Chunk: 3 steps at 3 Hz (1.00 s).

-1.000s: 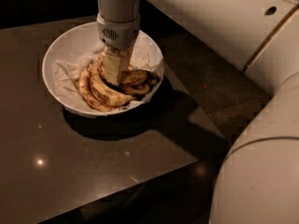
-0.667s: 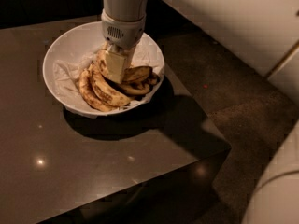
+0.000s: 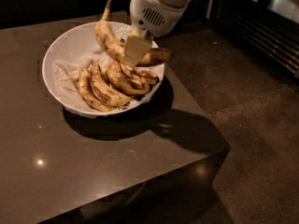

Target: Pick banana from white bowl

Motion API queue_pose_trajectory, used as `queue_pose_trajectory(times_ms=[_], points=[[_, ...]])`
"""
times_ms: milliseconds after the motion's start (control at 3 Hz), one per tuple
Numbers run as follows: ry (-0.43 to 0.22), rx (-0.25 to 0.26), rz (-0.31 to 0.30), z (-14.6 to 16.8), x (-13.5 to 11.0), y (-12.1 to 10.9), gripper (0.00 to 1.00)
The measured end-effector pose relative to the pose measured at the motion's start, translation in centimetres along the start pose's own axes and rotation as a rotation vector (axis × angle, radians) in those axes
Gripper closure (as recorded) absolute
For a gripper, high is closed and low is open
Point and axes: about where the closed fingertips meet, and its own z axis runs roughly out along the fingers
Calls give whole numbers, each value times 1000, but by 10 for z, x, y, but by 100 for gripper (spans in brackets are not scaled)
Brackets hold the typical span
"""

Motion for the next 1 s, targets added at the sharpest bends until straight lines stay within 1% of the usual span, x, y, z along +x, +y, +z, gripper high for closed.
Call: queue_pose_trajectory(times_ms=[333, 667, 1000], points=[[-73, 21, -54, -29, 6, 6, 100], [-76, -16, -110, -54, 30, 30, 100], [-76, -16, -110, -54, 30, 30, 100]])
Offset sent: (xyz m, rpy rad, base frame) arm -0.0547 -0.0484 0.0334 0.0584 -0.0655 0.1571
